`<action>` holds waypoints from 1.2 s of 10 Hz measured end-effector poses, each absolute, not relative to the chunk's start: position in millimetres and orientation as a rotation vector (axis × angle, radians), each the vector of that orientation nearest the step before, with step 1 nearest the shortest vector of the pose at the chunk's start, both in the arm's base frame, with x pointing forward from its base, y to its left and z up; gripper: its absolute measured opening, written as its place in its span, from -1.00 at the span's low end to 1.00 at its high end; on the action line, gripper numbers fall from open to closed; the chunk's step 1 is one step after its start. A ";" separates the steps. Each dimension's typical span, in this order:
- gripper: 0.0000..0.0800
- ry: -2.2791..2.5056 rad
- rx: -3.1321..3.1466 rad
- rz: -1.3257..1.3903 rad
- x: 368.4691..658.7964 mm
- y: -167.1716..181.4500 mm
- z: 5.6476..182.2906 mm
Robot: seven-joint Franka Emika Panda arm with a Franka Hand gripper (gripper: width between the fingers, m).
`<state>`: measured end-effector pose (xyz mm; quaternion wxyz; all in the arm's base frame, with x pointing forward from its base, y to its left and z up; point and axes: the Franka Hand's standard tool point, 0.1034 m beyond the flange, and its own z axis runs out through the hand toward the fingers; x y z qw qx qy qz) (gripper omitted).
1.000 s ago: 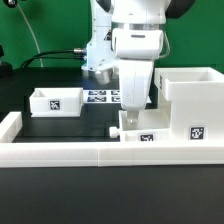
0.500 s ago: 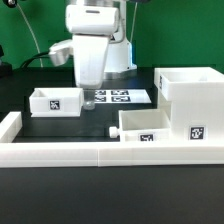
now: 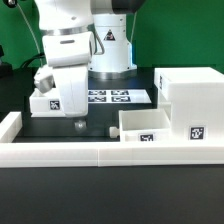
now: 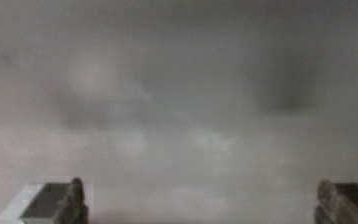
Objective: Assemble drawer
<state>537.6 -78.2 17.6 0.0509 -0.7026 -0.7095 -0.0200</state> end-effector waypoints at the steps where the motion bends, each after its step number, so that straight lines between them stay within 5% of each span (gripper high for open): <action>1: 0.62 -2.154 -2.129 -0.060 539.7 -65.9 11.2; 12: 0.62 -1.961 -2.289 -0.042 547.2 -6.4 8.7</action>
Offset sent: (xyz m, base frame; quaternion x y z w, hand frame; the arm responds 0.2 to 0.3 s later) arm 0.0098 0.0337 -0.0035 0.0043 0.0093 0.0447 0.9989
